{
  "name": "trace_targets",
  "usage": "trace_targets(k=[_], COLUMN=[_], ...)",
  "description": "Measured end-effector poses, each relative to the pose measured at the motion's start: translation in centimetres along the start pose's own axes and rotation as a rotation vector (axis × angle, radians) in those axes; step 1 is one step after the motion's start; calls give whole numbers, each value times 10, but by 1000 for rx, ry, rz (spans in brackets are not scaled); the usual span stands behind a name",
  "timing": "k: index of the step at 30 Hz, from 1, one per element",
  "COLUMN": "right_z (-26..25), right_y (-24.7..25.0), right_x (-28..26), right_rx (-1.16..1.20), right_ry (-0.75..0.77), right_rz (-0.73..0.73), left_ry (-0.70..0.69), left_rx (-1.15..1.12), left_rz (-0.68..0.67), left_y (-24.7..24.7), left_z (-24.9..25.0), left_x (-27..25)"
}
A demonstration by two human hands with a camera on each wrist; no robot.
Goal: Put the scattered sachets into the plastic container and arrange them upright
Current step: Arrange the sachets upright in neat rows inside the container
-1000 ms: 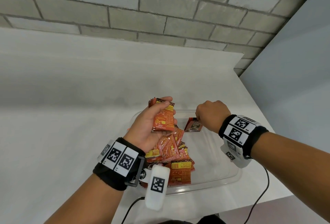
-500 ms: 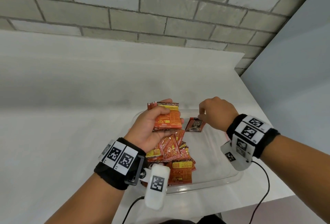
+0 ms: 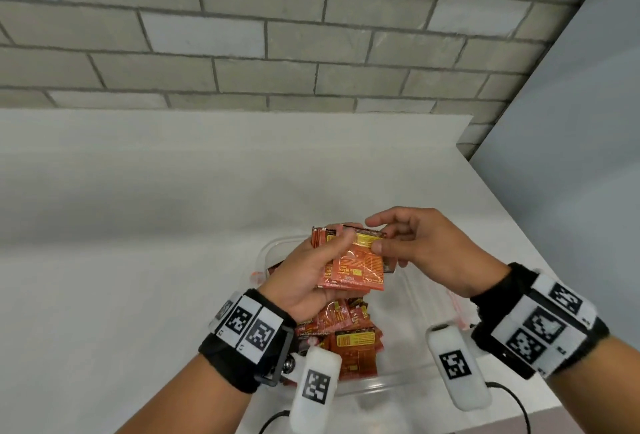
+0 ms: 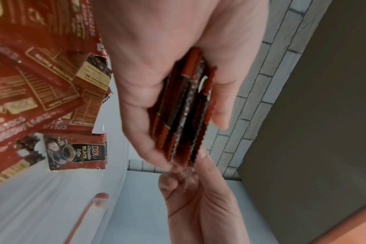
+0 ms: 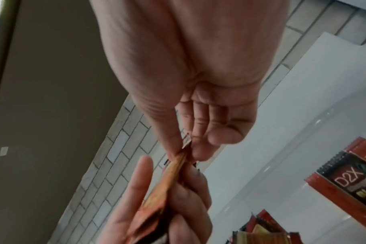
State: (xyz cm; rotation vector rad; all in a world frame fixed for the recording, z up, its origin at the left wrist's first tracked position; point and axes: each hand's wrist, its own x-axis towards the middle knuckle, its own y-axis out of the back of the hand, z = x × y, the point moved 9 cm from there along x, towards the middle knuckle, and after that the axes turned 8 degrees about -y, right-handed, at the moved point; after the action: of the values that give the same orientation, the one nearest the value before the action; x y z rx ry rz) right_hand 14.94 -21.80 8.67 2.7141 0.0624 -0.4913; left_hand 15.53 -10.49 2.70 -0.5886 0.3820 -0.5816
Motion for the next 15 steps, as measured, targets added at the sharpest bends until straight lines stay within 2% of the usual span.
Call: trace_targets(k=[4,7,9,12,13,15], right_z=[-15,-25,-22,-6,-4,-6], right_y=[27,30,13,-9,-10,-1], right_x=[-7,-18,-20,-17,-16,-15], right_rx=[-28,-198,-339,-422,-417,-348], right_ry=[154,312,370,320,304,289], right_rz=[210,329,265,85,64,110], left_ry=[-26,-53,-63,-84,-93,-109], left_rx=[-56,-125,-149,-137,-116,-82], left_rz=[104,140,123,132,143,150], left_y=[8,11,8,9,11,14], left_z=[3,7,8,8,8,8], left_x=[4,6,6,8,8,8])
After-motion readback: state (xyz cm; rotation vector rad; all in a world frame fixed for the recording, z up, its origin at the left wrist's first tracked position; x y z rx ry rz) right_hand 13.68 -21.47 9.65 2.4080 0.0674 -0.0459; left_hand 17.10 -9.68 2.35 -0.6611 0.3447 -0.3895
